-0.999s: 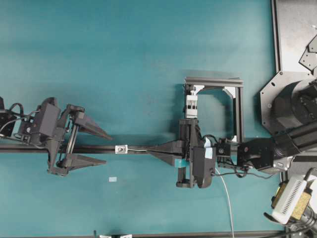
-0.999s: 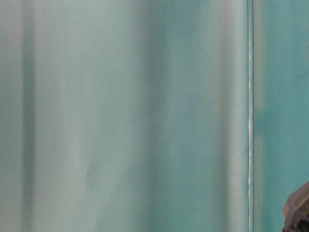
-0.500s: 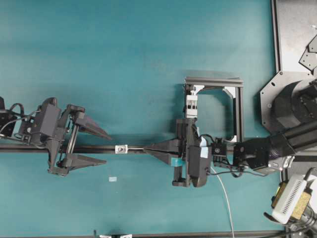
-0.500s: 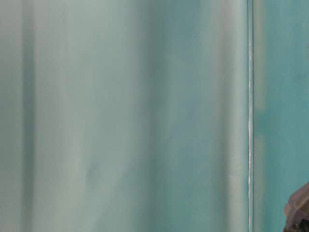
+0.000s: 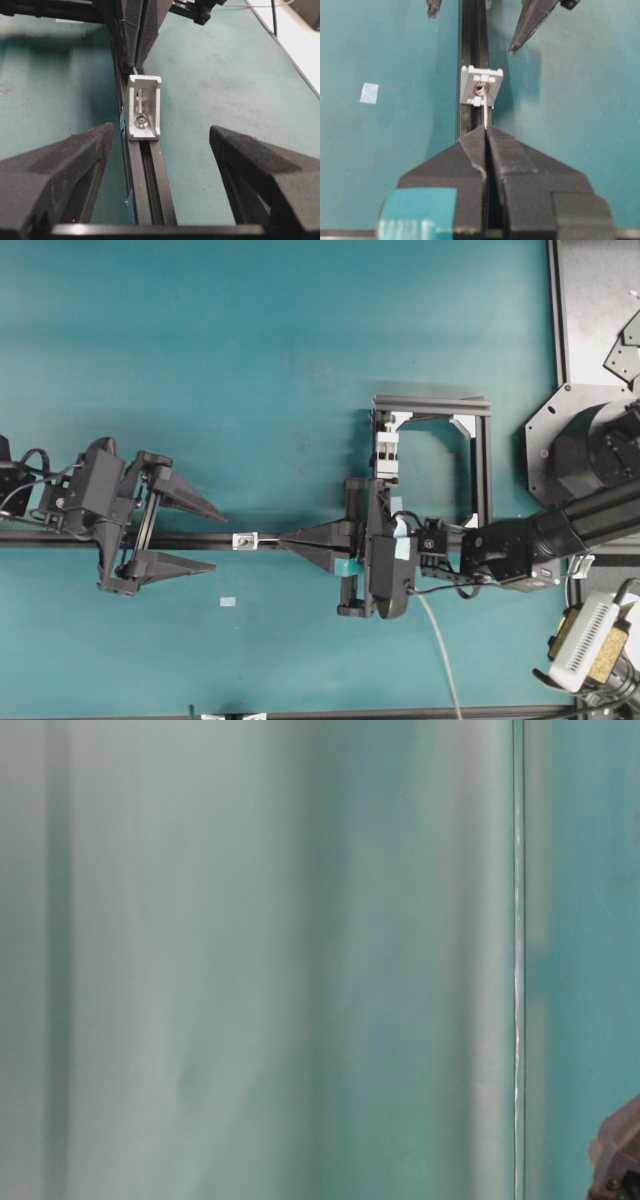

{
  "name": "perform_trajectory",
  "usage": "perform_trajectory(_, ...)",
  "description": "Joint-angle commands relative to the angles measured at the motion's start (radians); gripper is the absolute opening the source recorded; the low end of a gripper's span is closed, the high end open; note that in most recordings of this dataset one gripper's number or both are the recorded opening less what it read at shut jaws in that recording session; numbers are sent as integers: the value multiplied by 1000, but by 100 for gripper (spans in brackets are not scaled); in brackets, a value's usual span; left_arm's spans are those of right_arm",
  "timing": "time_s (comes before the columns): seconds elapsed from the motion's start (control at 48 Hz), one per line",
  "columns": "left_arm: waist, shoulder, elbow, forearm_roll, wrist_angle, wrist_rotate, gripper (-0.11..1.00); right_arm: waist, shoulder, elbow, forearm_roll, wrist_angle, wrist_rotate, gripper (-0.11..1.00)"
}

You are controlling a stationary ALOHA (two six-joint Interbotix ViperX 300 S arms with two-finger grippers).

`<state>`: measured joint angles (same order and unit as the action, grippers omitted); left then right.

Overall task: Insert the wire into the hole on the right side and pull it with the left arm.
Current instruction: 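Push the wire tip through the hole in the white bracket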

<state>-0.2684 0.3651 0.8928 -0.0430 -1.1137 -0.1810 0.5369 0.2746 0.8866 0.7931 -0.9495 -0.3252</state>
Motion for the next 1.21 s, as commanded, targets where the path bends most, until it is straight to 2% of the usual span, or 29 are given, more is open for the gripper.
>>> perform_trajectory(0.0, -5, -15, -14, -2, 2, -2, 90, -5, -11, -17, -5, -9, -3, 2)
perform_trajectory(0.291, -6, -15, -25, -2, 21, -2, 90, -12, 3, -34, -17, -6, -3, 2)
perform_trajectory(0.625, -8, -15, -31, -2, 21, -2, 90, -32, 14, -60, -66, -2, -3, 2)
perform_trajectory(1.187, -9, -15, -48, -2, 67, -25, 89, -46, 20, -71, -83, 8, -5, 2)
